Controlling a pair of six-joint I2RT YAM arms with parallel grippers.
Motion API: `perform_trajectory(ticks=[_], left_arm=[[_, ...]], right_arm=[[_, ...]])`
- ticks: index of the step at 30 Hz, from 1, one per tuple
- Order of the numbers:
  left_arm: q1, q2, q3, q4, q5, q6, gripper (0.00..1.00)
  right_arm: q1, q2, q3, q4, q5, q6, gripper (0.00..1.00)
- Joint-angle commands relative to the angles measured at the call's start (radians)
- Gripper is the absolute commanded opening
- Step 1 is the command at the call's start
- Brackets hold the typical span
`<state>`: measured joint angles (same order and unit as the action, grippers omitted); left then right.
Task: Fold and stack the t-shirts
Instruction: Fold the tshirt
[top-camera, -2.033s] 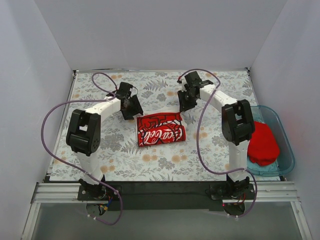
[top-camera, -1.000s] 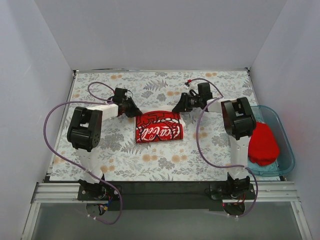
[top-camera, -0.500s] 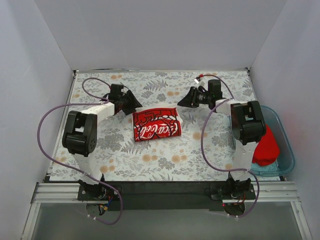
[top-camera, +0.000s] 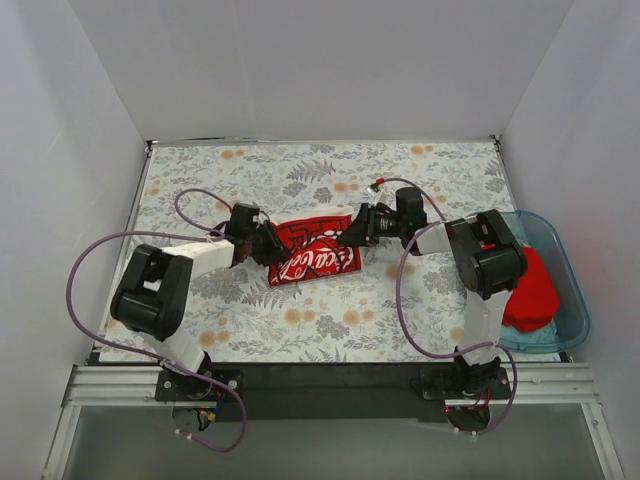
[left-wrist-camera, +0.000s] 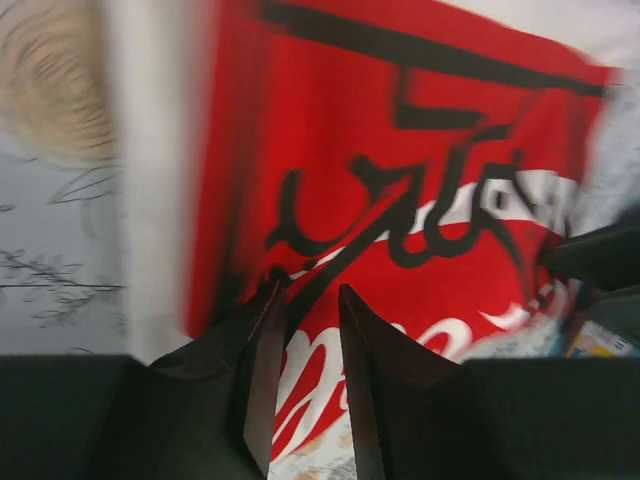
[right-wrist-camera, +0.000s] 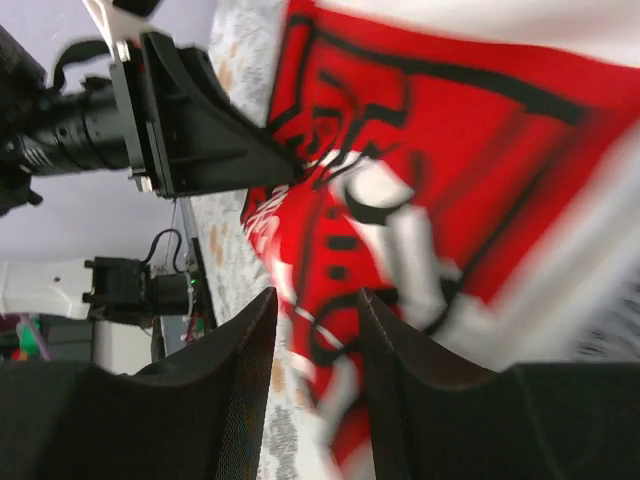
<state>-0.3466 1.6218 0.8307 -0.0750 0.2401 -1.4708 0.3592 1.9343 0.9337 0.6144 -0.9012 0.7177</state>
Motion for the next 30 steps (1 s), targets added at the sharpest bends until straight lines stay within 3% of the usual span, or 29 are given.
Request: perform_trajectory(ticks=[1, 6, 13, 20, 24, 30], left_arm=[[0.027, 0.046, -0.079, 0.001, -0.018, -0.063, 0.26], [0.08, 0.012, -0.139, 0.002, -0.025, -0.088, 0.25], [0.077, -0.118, -0.091, -0.1, -0.016, -0.036, 0.33], [-0.037, -0.238, -0.042, -0.174, -0.042, -0.023, 0.34], [-0.054, -0.197, -0.053, -0.17, -0.041, -0.037, 0.33], [-0.057, -0.097, -0.096, -0.158, -0.064, -0.057, 0.3]], right_arm=[[-0.064, 0.096, -0.038, 0.097, 0.021, 0.019, 0.45], [-0.132, 0.143, -0.084, 0.114, 0.018, -0.009, 0.45], [-0.128, -0.072, -0.13, 0.111, 0.005, 0.026, 0.48], [0.026, -0.208, -0.139, 0.116, -0.015, 0.109, 0.47], [0.144, -0.169, -0.124, 0.137, 0.041, 0.132, 0.47], [0.147, 0.009, -0.19, 0.225, 0.119, 0.18, 0.46]])
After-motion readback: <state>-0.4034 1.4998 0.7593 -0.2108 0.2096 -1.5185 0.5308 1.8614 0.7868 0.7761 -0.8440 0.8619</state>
